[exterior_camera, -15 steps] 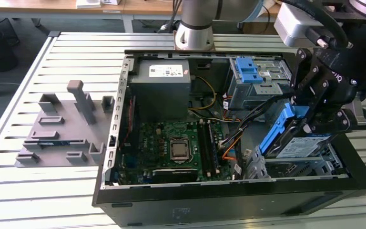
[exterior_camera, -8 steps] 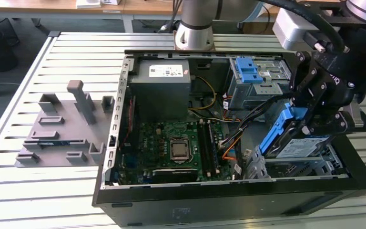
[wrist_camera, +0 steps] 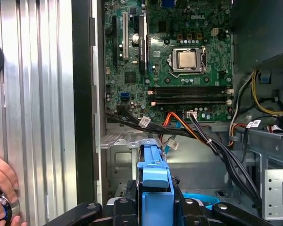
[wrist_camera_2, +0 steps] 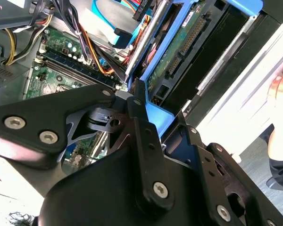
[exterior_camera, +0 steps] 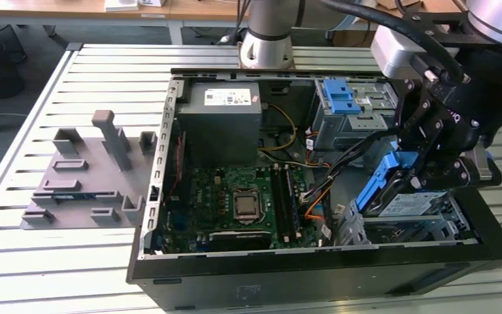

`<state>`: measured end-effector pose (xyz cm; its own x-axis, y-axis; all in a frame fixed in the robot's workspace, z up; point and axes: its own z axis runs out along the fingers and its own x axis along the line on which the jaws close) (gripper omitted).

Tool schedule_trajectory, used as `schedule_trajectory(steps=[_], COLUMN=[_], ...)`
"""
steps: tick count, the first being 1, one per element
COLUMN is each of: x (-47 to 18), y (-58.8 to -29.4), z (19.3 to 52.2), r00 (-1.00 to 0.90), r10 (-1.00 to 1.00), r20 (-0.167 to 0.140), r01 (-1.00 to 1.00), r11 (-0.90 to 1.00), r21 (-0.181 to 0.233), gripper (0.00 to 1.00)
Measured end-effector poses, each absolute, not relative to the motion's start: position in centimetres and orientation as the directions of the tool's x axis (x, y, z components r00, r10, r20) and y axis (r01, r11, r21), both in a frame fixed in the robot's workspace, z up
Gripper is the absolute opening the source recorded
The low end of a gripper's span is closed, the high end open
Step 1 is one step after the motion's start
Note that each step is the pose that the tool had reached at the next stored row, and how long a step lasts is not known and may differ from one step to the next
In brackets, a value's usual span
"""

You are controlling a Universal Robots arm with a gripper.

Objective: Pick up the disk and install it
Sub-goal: 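Insert the disk into the insertion slot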

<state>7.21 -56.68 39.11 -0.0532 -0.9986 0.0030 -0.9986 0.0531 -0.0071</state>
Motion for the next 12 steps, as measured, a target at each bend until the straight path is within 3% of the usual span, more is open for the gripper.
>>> schedule_trajectory(steps=[12], x=[7.2], y=[-56.7], z=[38.0], r00=[-0.053], r10=[-0.999], r20=[0.003], r01=[-0.999], r11=[0.053], r21=[-0.007], gripper=[0.36])
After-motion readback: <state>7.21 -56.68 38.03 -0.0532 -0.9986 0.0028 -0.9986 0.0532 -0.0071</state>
